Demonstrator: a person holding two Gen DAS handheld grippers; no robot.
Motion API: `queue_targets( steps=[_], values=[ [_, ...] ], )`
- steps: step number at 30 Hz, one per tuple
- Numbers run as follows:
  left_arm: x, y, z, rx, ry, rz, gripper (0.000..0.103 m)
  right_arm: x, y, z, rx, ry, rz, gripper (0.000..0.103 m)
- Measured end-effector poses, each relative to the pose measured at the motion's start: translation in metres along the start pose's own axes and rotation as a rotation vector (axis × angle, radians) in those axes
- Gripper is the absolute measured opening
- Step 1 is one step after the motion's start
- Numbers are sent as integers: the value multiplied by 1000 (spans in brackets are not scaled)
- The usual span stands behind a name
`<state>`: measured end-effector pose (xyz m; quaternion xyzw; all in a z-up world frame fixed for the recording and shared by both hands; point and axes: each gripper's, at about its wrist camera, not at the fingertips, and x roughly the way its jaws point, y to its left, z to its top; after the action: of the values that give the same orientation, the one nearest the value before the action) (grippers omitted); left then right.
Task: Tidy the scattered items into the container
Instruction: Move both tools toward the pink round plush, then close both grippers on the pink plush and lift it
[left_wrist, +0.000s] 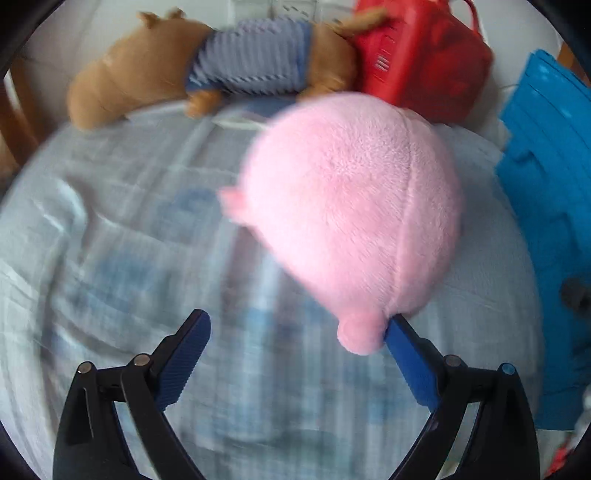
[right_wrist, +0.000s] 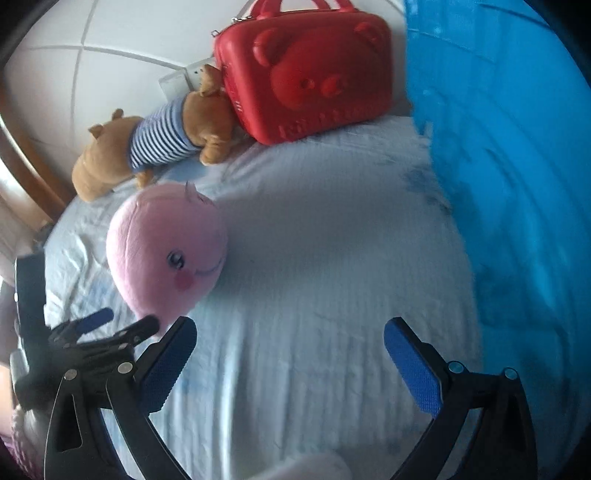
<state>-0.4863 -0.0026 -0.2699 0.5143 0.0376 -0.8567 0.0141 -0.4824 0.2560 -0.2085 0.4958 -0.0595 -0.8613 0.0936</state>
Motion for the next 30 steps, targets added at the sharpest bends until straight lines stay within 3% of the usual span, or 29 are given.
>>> queue_targets(
  steps=[4,7,10,14,18,23,30],
  values=[
    [6,51,15,-48,-20,127,96,25,23,28,1,-6,128,103],
    [12,88,26,-94,-10,163,96,47,44,48,16,9,247,103],
    [8,107,30,-123,-10,87,96,65,63,66,21,15,307,103],
    [-7,113,20,-125,28,-82,96,81,71,73,29,32,305,103],
    [-16,88,10,-37,41,-172,96,93,53,69,91,68,331,103],
    [-11,60,19,56,36,-205,96,89,34,68,132,65,330,103],
    [-31,63,37,39,-23,-203,96,81,20,73,146,40,328,103]
  ],
)
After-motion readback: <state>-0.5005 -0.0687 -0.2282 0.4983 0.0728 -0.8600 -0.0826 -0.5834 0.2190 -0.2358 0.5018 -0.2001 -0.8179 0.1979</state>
